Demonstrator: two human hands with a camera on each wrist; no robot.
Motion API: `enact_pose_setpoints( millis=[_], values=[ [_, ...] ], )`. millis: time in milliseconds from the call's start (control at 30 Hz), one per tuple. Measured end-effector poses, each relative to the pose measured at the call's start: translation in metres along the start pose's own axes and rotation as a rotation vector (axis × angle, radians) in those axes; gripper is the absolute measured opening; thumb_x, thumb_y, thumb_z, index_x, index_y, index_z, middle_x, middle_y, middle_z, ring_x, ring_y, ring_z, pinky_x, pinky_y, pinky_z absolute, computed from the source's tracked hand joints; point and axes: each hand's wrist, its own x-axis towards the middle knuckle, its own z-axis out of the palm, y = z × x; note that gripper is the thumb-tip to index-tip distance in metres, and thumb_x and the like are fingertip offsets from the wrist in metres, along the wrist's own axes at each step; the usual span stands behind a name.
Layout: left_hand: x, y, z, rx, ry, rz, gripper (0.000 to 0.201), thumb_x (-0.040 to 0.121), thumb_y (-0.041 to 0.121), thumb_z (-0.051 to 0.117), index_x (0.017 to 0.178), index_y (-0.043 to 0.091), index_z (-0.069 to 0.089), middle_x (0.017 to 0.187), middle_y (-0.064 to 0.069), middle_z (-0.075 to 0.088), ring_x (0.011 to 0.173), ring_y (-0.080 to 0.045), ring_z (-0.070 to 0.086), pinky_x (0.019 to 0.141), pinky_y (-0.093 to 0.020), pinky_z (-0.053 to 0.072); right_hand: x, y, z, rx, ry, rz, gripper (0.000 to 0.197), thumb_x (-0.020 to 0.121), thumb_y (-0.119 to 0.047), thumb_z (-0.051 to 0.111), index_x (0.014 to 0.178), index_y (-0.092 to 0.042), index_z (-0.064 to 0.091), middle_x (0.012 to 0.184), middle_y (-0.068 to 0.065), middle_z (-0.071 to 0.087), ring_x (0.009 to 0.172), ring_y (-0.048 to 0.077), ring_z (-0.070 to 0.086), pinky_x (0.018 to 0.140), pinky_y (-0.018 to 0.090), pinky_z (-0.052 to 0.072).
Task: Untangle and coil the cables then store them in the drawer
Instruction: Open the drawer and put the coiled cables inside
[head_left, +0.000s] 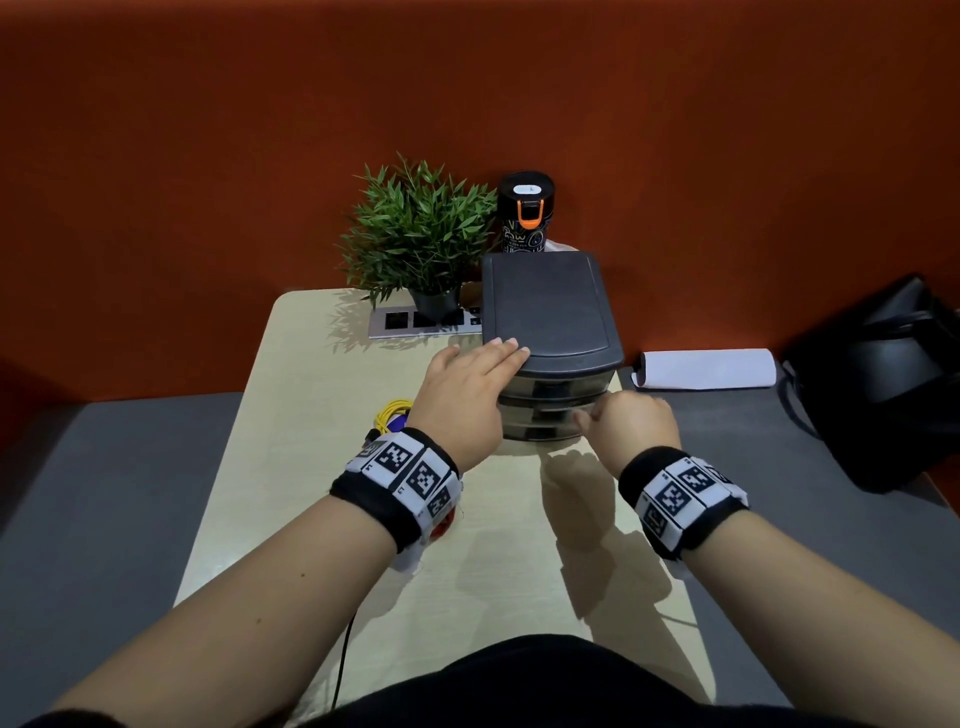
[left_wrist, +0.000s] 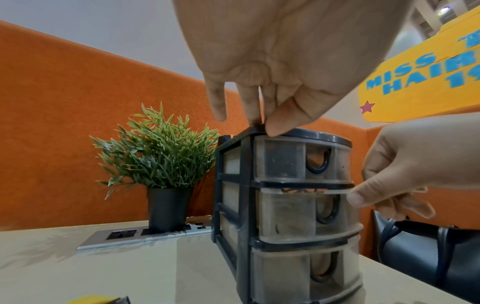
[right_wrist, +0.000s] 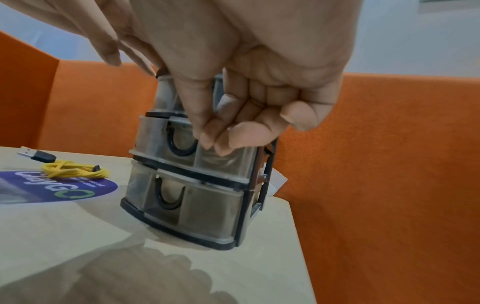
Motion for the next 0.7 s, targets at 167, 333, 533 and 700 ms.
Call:
enact_pose_setpoints(
  millis=[167,333,533,700],
  values=[
    [0.000,-0.003,0.000,-0.015,-0.002,-0.002,0.070,0.085,0.005,0.043,0.148,0.029,0.023,0.155,0.011,0.024,0.142,-0.005,0.018,0.115,-0.034,0.007,0.004,-0.003,0.004,0.045,-0.044,0.050,0.045,0.098,-0.045,0.039,0.078,-0.013,0.063,0.068,0.004,0.055,0.070,0.024,0.053,0.075,0.032,0.042],
    [0.000,-0.004,0.001,-0.041,-0.013,0.006,0.073,0.084,0.003,0.043,0.149,0.029,0.023,0.155,0.012,0.023,0.142,-0.004,0.017,0.114,-0.033,0.009,-0.005,-0.007,0.014,0.100,-0.058,-0.091,0.035,0.098,-0.039,0.038,0.105,-0.022,0.067,0.100,0.005,0.070,0.096,0.026,0.062,0.085,0.032,0.041],
    [0.000,-0.013,-0.004,-0.128,-0.064,0.033,0.078,0.081,-0.005,0.042,0.148,0.031,0.024,0.156,0.014,0.020,0.143,-0.004,0.014,0.114,-0.032,0.015,-0.005,-0.011,0.052,-0.040,-0.265,-0.264,0.051,0.092,-0.023,0.041,0.141,-0.031,0.031,0.123,0.001,0.061,0.110,0.024,0.056,0.094,0.038,0.035],
    [0.002,-0.014,-0.007,-0.162,-0.078,0.037,0.078,0.080,-0.006,0.041,0.148,0.030,0.028,0.155,0.013,0.023,0.143,-0.006,0.017,0.112,-0.037,0.025,-0.003,-0.012,0.072,0.058,-0.249,-0.217,0.053,0.086,-0.028,0.046,0.133,-0.030,0.022,0.100,0.000,0.068,0.095,0.025,0.061,0.085,0.038,0.037]
  ],
)
